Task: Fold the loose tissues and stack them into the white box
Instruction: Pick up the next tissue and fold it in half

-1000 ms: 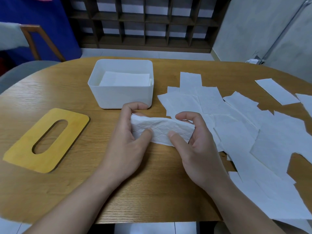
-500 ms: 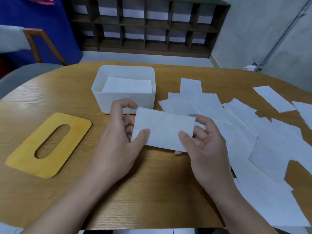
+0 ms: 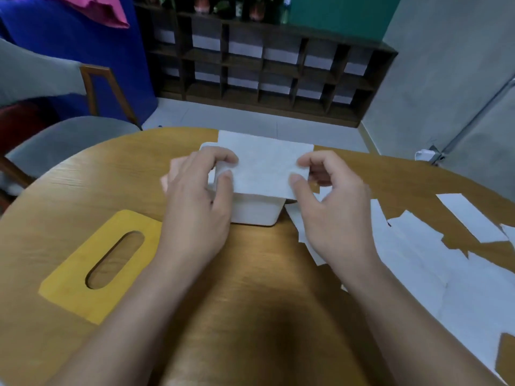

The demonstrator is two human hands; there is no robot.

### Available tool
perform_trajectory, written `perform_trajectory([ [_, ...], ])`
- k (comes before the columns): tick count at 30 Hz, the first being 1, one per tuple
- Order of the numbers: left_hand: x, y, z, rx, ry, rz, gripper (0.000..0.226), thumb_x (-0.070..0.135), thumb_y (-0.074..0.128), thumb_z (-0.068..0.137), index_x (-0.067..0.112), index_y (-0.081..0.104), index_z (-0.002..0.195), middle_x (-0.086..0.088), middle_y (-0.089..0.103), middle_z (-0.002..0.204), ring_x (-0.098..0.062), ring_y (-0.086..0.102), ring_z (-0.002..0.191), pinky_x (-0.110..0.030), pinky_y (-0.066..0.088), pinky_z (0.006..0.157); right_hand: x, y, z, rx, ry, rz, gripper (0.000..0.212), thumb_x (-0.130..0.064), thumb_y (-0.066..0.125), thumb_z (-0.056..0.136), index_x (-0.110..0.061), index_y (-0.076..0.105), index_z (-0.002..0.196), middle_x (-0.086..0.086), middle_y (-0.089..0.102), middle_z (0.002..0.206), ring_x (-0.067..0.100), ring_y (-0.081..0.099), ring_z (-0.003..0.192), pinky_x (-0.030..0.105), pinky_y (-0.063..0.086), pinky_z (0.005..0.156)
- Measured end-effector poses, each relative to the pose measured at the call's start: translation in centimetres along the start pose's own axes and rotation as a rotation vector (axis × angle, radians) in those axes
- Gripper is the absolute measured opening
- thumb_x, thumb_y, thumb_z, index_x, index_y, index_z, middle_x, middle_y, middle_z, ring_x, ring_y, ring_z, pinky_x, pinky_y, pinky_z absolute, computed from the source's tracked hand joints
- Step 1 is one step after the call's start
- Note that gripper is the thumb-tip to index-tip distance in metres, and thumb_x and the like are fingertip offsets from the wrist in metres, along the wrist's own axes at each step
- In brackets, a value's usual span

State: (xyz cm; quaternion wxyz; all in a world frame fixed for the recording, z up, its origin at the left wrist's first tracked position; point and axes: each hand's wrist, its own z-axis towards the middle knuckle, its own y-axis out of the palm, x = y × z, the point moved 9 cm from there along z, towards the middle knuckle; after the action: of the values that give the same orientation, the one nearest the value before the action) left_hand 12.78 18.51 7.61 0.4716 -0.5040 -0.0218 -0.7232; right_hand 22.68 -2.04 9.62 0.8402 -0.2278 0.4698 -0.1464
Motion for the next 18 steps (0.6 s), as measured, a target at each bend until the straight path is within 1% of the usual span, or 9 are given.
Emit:
perform_trajectory([
  [2,-1.0,-0.4,1.1,0.040,-0.012,0.058,0.022,0.020,0.054,0.112,0.035,0.064,0.123,0.023,0.062,0.116,-0.012,0.042,0.123,-0.049,0.037,0.109,-0.4,1.8,1.9,-0.054,-0.043,-0.084,0.010,-0.029,0.071,0.105,-0.033,0.071,0.114,-0.020,0.068,0.101,0.008,0.062,0.102,0.034,0.053,0.096],
  [3,-1.7,-0.2,1.6,0.041,-0.028,0.096,0.022,0.021,0.052,0.112,0.035,0.064,0.123,0.022,0.063,0.117,-0.015,0.041,0.123,-0.048,0.034,0.110,-0.4,2.7,2.6,-0.099,-0.058,-0.137,0.007,-0.030,0.069,0.105,-0.034,0.071,0.111,-0.020,0.068,0.097,0.008,0.059,0.099,0.038,0.049,0.099],
  [6,-3.9,0.8,1.9,0.006,-0.099,0.202,0.023,0.021,0.050,0.111,0.034,0.068,0.113,0.017,0.066,0.112,-0.021,0.042,0.123,-0.039,0.024,0.105,0.1,5.2,3.9,-0.272,-0.077,-0.315,0.009,-0.033,0.063,0.109,-0.035,0.071,0.108,-0.016,0.069,0.096,-0.001,0.044,0.096,0.040,0.040,0.106],
  [8,-4.5,1.2,2.0,-0.004,-0.106,0.262,0.026,0.022,0.048,0.111,0.033,0.070,0.103,0.017,0.068,0.112,-0.022,0.042,0.121,-0.041,0.024,0.105,0.2,6.1,4.2,-0.371,-0.084,-0.418,0.015,-0.035,0.058,0.111,-0.035,0.073,0.112,-0.015,0.071,0.099,0.003,0.029,0.089,0.041,0.038,0.107],
  [9,-4.5,1.3,2.1,-0.002,-0.090,0.306,0.028,0.025,0.047,0.111,0.032,0.071,0.100,0.017,0.069,0.113,-0.023,0.042,0.121,-0.043,0.025,0.106,0.2,6.4,4.3,-0.410,-0.099,-0.478,0.018,-0.037,0.056,0.112,-0.036,0.074,0.113,-0.015,0.072,0.100,0.003,0.026,0.089,0.041,0.037,0.107],
  [11,-4.6,1.5,2.2,-0.003,-0.067,0.378,0.032,0.030,0.044,0.111,0.030,0.073,0.099,0.015,0.069,0.117,-0.027,0.042,0.122,-0.048,0.028,0.108,0.1,6.8,4.5,-0.465,-0.142,-0.610,0.025,-0.044,0.053,0.113,-0.037,0.077,0.110,-0.014,0.073,0.105,0.007,0.037,0.108,0.042,0.033,0.105],
  [13,-4.7,1.8,2.1,-0.009,-0.058,0.397,0.038,0.033,0.038,0.111,0.027,0.074,0.103,0.011,0.068,0.123,-0.030,0.044,0.124,-0.050,0.030,0.109,0.0,6.8,4.9,-0.469,-0.167,-0.677,0.026,-0.051,0.056,0.110,-0.038,0.079,0.109,-0.014,0.069,0.125,0.017,0.046,0.122,0.042,0.029,0.106],
  [15,-4.4,1.9,1.9,0.001,-0.034,0.388,0.035,0.032,0.040,0.113,0.026,0.074,0.108,0.007,0.065,0.133,-0.032,0.044,0.129,-0.051,0.030,0.110,-0.2,6.4,5.2,-0.432,-0.187,-0.686,0.024,-0.053,0.063,0.106,-0.039,0.079,0.117,-0.015,0.062,0.139,0.017,0.045,0.130,0.040,0.025,0.110],
  [18,-3.5,1.6,1.9,0.027,0.027,0.373,0.026,0.029,0.048,0.114,0.025,0.074,0.110,0.005,0.063,0.140,-0.031,0.044,0.136,-0.053,0.028,0.114,-0.1,6.7,5.7,-0.444,-0.182,-0.644,0.028,-0.056,0.074,0.098,-0.040,0.076,0.122,-0.016,0.062,0.142,0.017,0.043,0.135,0.038,0.025,0.110],
])
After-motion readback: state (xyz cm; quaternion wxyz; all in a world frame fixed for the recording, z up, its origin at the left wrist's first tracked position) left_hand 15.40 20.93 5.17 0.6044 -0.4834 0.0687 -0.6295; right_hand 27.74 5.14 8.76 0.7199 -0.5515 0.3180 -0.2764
